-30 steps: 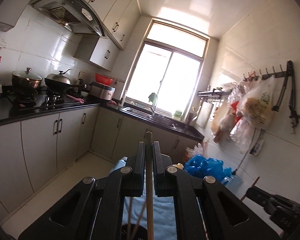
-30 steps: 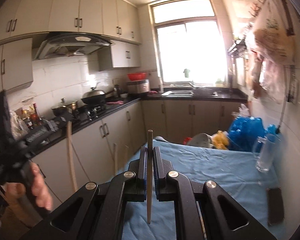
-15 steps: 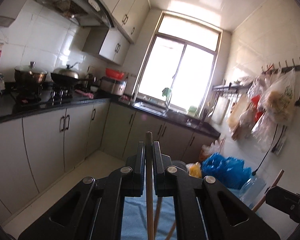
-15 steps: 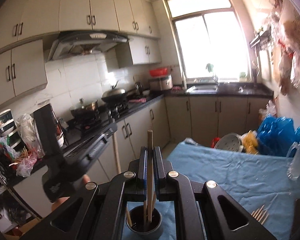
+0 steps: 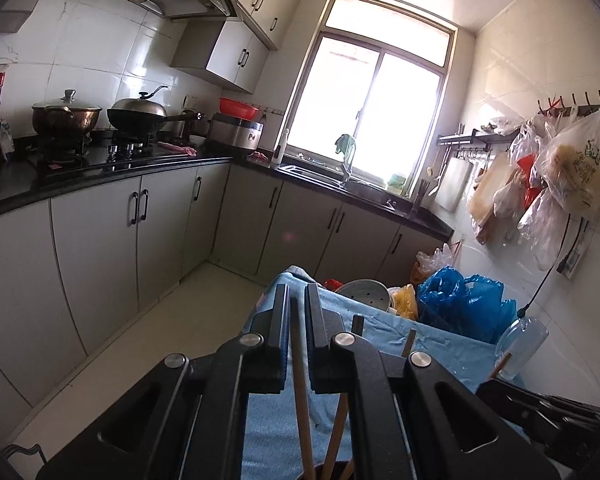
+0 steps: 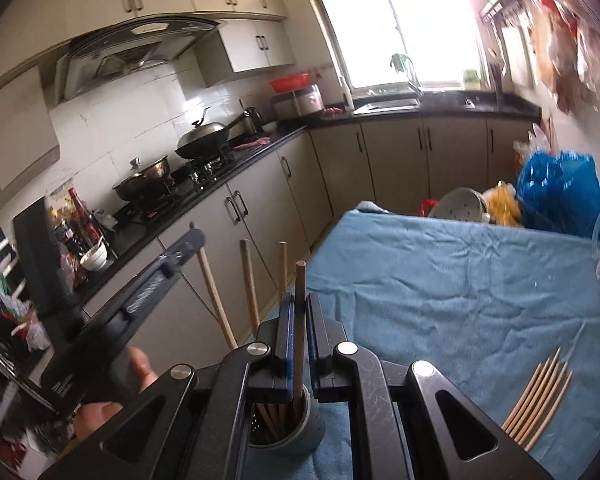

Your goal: Organize utensils

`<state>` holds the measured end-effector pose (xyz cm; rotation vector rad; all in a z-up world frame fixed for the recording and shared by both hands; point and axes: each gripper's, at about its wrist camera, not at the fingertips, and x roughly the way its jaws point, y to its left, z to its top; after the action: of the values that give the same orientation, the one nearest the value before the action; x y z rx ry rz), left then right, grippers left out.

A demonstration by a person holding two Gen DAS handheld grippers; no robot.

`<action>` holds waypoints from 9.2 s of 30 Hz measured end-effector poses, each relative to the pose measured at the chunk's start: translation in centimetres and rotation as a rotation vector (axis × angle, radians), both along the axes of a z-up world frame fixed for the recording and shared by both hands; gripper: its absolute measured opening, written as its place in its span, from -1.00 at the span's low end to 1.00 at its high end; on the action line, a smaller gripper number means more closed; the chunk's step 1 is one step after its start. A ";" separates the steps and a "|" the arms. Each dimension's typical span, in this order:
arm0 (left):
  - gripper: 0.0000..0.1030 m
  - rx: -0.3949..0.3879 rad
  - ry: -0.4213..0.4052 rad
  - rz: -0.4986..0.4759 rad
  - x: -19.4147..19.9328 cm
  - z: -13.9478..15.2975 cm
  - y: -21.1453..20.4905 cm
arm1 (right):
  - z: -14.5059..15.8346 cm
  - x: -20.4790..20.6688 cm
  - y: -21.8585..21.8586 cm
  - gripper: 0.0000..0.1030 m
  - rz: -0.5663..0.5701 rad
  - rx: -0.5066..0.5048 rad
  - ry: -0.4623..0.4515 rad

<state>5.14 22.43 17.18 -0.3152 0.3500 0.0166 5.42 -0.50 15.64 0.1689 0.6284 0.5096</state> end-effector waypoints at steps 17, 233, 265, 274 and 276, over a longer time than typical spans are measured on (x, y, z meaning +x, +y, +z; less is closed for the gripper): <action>0.02 0.013 -0.029 0.035 -9.1 3.8 -0.7 | 0.2 -3.2 -4.5 0.09 -0.095 0.023 -0.012; -0.64 0.230 0.569 -0.623 -4.8 -10.4 -27.8 | -16.1 -7.9 -30.2 -0.69 -0.429 -0.117 0.393; -0.87 0.231 0.729 -0.518 -2.1 -15.4 -26.8 | -16.3 -7.3 -30.8 -0.86 -0.420 -0.069 0.397; -0.87 0.210 0.687 -0.559 -10.2 -14.4 -23.0 | -16.3 -11.3 -29.3 -0.81 -0.388 -0.082 0.431; -0.85 0.228 0.643 -0.568 -11.0 -13.2 -22.5 | -16.1 -11.6 -29.1 -0.73 -0.388 -0.100 0.445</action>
<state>-5.85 -0.02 3.99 0.0347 1.0582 -0.4056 -6.14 -29.56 -0.46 0.3064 1.0267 0.0597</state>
